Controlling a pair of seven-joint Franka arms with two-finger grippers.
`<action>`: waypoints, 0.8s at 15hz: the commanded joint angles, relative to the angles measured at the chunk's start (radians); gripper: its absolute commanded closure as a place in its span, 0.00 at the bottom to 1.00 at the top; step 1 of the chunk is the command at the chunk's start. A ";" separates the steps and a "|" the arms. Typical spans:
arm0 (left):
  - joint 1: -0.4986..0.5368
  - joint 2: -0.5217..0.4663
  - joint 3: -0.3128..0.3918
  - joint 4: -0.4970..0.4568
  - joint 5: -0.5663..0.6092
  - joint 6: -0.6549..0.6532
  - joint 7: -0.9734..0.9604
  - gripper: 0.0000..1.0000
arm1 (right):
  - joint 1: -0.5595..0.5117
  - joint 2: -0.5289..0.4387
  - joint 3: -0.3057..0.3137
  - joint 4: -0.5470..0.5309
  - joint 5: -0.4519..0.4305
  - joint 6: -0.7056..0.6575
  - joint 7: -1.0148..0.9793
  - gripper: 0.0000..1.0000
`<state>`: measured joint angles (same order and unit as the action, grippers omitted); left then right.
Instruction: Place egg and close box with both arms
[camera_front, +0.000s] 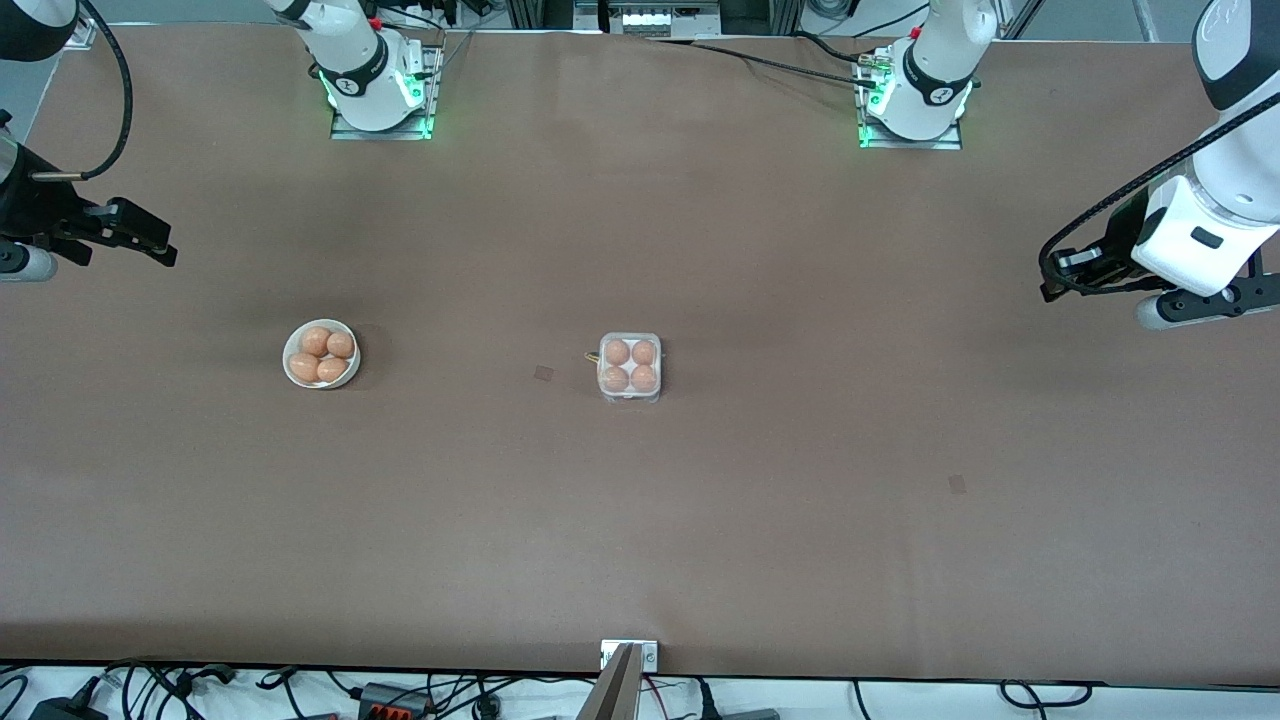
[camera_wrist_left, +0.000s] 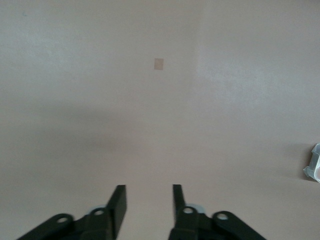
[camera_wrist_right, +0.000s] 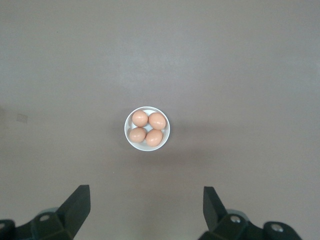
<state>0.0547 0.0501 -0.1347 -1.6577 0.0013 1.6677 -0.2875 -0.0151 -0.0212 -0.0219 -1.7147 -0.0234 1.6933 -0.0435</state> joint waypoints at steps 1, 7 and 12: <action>0.007 0.011 -0.017 0.013 0.008 -0.057 0.007 0.00 | 0.009 -0.016 -0.003 -0.005 -0.015 0.011 0.004 0.00; 0.017 0.011 -0.017 0.016 -0.016 -0.043 0.014 0.00 | 0.012 -0.017 0.013 -0.005 -0.015 -0.004 0.005 0.00; 0.022 0.016 -0.017 0.018 -0.046 -0.026 0.011 0.00 | 0.004 -0.016 0.002 -0.005 -0.001 -0.003 0.007 0.00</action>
<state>0.0652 0.0578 -0.1403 -1.6573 -0.0357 1.6601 -0.2872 -0.0071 -0.0212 -0.0127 -1.7142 -0.0245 1.6924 -0.0419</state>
